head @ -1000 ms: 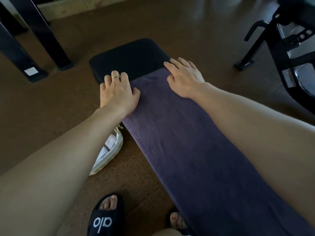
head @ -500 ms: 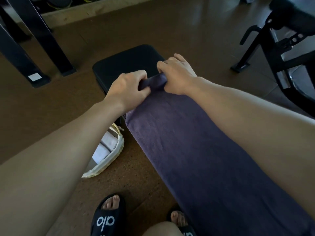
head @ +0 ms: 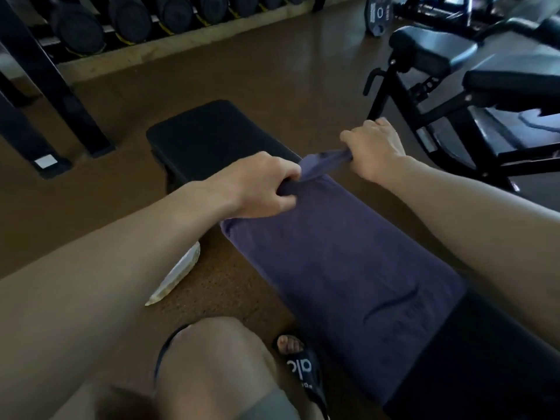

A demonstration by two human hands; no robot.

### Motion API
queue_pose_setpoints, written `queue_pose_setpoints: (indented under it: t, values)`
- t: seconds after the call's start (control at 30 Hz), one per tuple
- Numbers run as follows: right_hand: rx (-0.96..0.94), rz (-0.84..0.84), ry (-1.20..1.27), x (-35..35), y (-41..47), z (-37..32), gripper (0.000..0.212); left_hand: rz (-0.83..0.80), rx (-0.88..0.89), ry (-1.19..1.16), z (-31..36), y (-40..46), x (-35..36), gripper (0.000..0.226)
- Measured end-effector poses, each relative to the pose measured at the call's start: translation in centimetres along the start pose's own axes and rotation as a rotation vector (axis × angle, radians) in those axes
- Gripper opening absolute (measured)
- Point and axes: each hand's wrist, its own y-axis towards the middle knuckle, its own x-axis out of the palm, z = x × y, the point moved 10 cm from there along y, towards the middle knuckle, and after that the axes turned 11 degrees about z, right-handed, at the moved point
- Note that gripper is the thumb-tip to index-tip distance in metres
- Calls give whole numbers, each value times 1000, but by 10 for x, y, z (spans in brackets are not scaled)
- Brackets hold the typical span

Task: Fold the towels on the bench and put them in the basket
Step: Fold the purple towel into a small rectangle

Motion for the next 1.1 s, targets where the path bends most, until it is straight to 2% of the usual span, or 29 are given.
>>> queue_pose_setpoints:
  t: [0.1,0.17,0.27,0.43,0.57,0.7,0.77,0.83,1.0,1.1]
  values:
    - [52,-35,-9,-4,-54,33,15,-125,92,16,57,-20,29,10]
    - [78,-43,7,-7,-89,49,17,-171,153,18,93,-35,47,14]
    - [108,-58,22,-11,-137,66,14,-221,213,-9,141,-59,68,24]
    - [110,-115,-48,-9,-202,83,18,-240,270,-28,202,-89,101,17]
    - [134,-210,-25,12,-245,87,21,-299,337,95,231,-116,139,11]
    - [127,-326,1,36,-276,79,15,-434,320,156,222,-138,172,15]
    - [124,-355,1,42,-283,79,20,-479,273,113,214,-142,172,25]
    - [140,-379,-11,45,-283,84,25,-473,149,16,197,-135,163,33]
    - [193,-437,-12,52,-253,86,45,-181,-152,31,113,-91,115,33]
    - [153,-637,-10,65,-231,73,39,-51,-387,74,45,-83,90,47]
